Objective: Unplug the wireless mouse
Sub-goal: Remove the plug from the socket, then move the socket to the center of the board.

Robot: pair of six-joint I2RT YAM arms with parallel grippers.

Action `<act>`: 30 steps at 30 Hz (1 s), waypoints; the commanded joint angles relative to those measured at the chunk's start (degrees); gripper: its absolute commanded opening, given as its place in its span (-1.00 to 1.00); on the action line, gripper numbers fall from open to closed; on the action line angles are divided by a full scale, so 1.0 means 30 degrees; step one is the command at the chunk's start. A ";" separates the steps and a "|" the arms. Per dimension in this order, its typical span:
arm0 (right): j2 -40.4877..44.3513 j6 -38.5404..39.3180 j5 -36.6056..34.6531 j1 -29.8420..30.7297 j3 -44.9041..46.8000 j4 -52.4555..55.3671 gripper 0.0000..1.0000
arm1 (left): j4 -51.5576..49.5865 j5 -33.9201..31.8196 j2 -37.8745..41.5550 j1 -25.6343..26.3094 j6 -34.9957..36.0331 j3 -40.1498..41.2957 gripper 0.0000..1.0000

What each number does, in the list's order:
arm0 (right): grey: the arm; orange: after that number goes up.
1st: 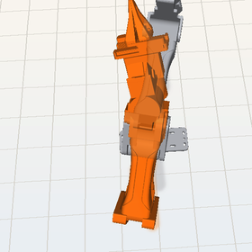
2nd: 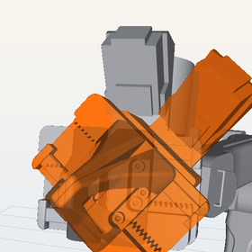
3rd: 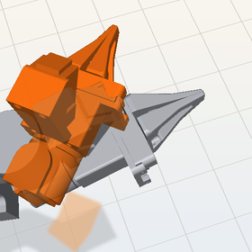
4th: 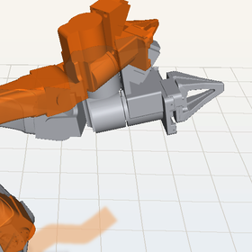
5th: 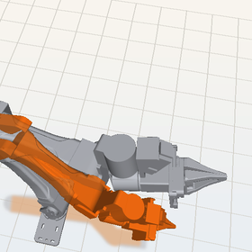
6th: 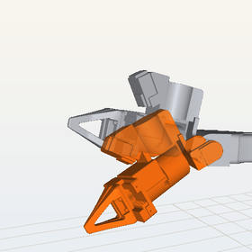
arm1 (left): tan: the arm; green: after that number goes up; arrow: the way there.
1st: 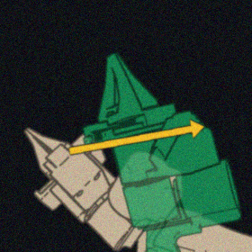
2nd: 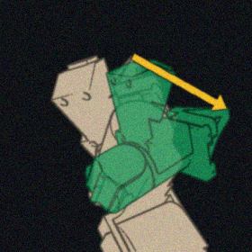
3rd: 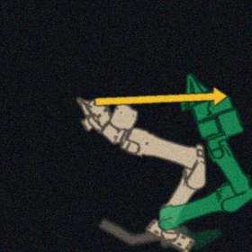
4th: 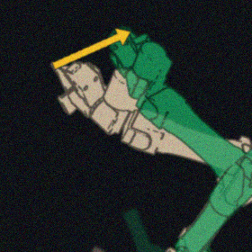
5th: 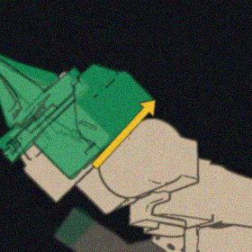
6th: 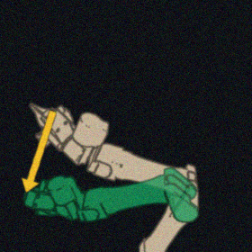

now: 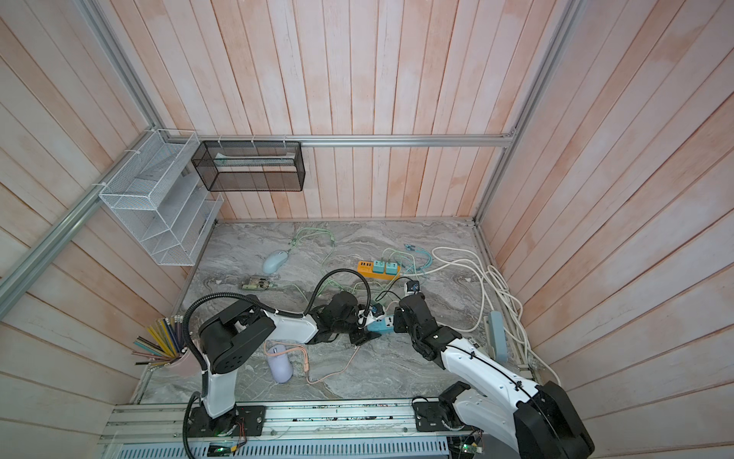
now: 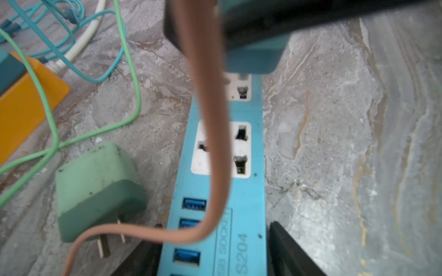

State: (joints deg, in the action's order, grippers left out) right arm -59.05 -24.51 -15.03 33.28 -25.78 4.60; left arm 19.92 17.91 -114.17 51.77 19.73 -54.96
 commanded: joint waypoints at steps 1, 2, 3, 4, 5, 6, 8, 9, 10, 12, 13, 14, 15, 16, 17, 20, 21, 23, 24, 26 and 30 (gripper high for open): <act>0.0434 -0.0421 0.0725 0.0041 -0.0283 -0.0596 -0.87 | -0.0648 -0.0514 -0.0352 0.0058 0.0161 0.0072 0.44; 0.0609 -0.0413 0.0780 0.0058 -0.0354 -0.0556 -0.87 | -0.0663 -0.0521 -0.0380 0.0058 0.0163 0.0080 0.44; 0.0814 -0.0364 0.0819 0.0053 -0.0466 -0.0397 -0.87 | -0.0687 -0.0528 -0.0392 0.0058 0.0159 0.0063 0.44; 0.0991 -0.0286 0.0768 0.0058 -0.0617 -0.0216 -0.87 | -0.0721 -0.0514 -0.0434 0.0058 0.0148 -0.0008 0.43; 0.1221 -0.0196 0.0673 0.0041 -0.0797 0.0086 -0.87 | -0.0874 -0.0477 -0.0459 0.0073 0.0189 -0.0116 0.41; 0.1473 -0.0100 0.0532 0.0016 -0.1020 0.0381 -0.87 | -0.1054 -0.0468 -0.0538 0.0058 0.0215 -0.0337 0.39; 0.1971 0.0051 0.0357 -0.0010 -0.1395 0.0902 -0.87 | -0.1634 -0.0463 -0.0764 0.0128 0.0278 -0.0901 0.34; 0.2271 0.0134 0.0314 -0.0069 -0.1579 0.1174 -0.87 | -0.2004 -0.0433 -0.0912 0.0168 0.0337 -0.1252 0.30; 0.2531 0.0180 0.0278 -0.0117 -0.1784 0.1420 -0.87 | -0.2225 -0.0391 -0.1034 0.0207 0.0360 -0.1484 0.27; 0.3095 0.0315 0.0232 -0.0227 -0.2302 0.2018 -0.86 | -0.2327 -0.0289 -0.1218 0.0422 0.0368 -0.1921 0.19; 0.3300 0.0370 0.0134 -0.0241 -0.2553 0.2269 -0.86 | -0.2352 -0.0256 -0.1272 0.0541 0.0342 -0.2142 0.16; 0.3513 0.0443 0.0031 -0.0281 -0.2791 0.2534 -0.86 | -0.2412 -0.0228 -0.1314 0.0732 0.0288 -0.2438 0.14; 0.3716 0.0536 -0.0056 -0.0307 -0.2975 0.2828 -0.86 | -0.2466 -0.0228 -0.1369 0.0819 0.0226 -0.2763 0.12; 0.3840 0.0606 -0.0129 -0.0352 -0.3115 0.3007 -0.86 | -0.2556 -0.0206 -0.1420 0.0820 0.0154 -0.3070 0.11; 0.3973 0.0676 -0.0197 -0.0368 -0.3261 0.3184 -0.86 | -0.2673 -0.0172 -0.1486 0.1559 0.0033 -0.3477 0.10; 0.4168 0.0832 -0.0310 -0.0500 -0.3475 0.3545 -0.86 | -0.2944 -0.0009 -0.1764 0.2025 -0.0425 -0.4635 0.09; 0.4211 0.0839 -0.0305 -0.0543 -0.3457 0.3590 -0.86 | -0.2897 0.0056 -0.1918 0.2160 -0.0549 -0.5004 0.08; 0.4326 0.0772 -0.0214 -0.0609 -0.3377 0.3602 -0.86 | -0.2862 0.0110 -0.2383 0.2337 -0.0834 -0.5755 0.08; 0.4394 0.0755 -0.0155 -0.0622 -0.3333 0.3593 -0.86 | -0.2955 0.0207 -0.2721 0.2423 -0.0995 -0.6243 0.08; 0.4425 0.0701 -0.0076 -0.0683 -0.3274 0.3593 -0.86 | -0.3057 0.0297 -0.3351 0.2561 -0.1288 -0.7131 0.08; 0.4448 0.0670 0.0017 -0.0767 -0.3346 0.3694 -0.86 | -0.2948 0.0762 -0.4359 0.2768 -0.1923 -0.8572 0.09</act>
State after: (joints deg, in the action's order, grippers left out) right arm -46.37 -22.68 -15.22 31.00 -34.92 14.68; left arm 9.32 17.96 -125.97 59.42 15.97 -77.43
